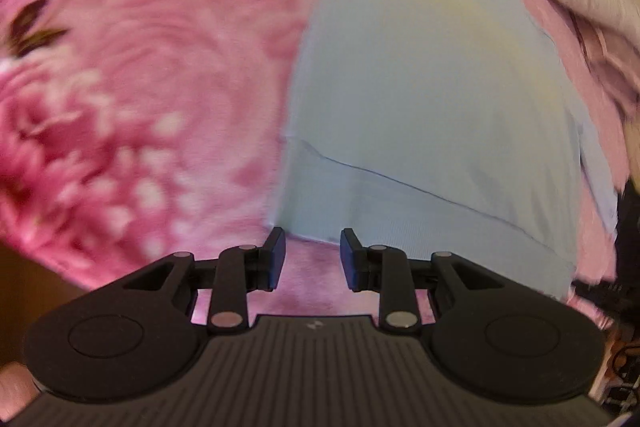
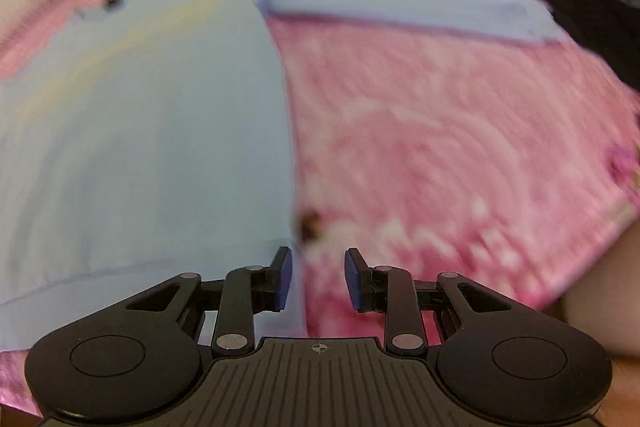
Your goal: Fold clothes
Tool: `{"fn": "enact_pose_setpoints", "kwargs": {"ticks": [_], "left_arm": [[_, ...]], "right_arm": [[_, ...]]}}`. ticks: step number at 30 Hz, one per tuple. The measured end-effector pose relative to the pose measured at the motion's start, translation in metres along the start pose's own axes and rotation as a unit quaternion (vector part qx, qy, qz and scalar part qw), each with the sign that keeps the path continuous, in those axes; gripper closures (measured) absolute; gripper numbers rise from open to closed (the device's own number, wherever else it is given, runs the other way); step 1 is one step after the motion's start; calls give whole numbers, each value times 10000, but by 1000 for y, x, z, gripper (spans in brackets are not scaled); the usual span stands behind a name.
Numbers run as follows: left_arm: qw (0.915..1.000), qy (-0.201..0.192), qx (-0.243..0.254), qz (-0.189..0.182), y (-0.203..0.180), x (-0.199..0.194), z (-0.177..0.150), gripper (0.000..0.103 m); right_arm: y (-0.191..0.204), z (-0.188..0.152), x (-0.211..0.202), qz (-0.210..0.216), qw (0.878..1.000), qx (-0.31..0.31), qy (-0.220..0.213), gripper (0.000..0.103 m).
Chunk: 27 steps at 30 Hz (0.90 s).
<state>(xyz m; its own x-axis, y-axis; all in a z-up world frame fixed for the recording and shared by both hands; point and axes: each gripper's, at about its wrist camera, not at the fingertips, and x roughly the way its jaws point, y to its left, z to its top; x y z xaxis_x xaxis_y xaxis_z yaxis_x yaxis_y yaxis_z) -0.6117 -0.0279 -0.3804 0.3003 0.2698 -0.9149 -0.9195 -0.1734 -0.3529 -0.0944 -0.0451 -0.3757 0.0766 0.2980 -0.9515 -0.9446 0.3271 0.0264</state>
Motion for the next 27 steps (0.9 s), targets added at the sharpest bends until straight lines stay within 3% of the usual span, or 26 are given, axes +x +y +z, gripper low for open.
{"fn": "enact_pose_setpoints", "kwargs": {"ticks": [3, 6, 10, 14, 17, 18, 19, 25, 27], "left_arm": [[9962, -685, -529, 64, 35, -18, 34, 73], [9799, -1466, -1341, 184, 83, -26, 83, 69], [9426, -2374, -2329, 293, 139, -27, 153, 64], [9057, -2827, -3147, 256, 181, -19, 204, 61], [9083, -3087, -2706, 805, 167, -16, 209, 61], [9085, -3170, -2535, 999, 162, -15, 210, 71], [9080, -3250, -2362, 1191, 156, -14, 211, 93], [8946, -3604, -1320, 2287, 123, -9, 212, 97], [9037, -3305, -1114, 2485, 124, 4, 207, 94]], "right_arm": [[2, 3, -12, 106, 9994, 222, -238, 75], [12, 12, -10, 53, 9993, 239, -267, 75], [22, 20, -5, 67, 9994, 59, -325, 75], [29, 20, 8, -28, 9995, -273, -184, 75], [31, 21, 15, -102, 9991, -382, -122, 75], [32, 23, 16, -114, 9991, -383, -110, 75], [32, 25, 17, -123, 9991, -383, -99, 75], [37, 36, 17, -218, 9985, -483, -170, 75], [37, 38, 18, -247, 9985, -460, -161, 75]]}}
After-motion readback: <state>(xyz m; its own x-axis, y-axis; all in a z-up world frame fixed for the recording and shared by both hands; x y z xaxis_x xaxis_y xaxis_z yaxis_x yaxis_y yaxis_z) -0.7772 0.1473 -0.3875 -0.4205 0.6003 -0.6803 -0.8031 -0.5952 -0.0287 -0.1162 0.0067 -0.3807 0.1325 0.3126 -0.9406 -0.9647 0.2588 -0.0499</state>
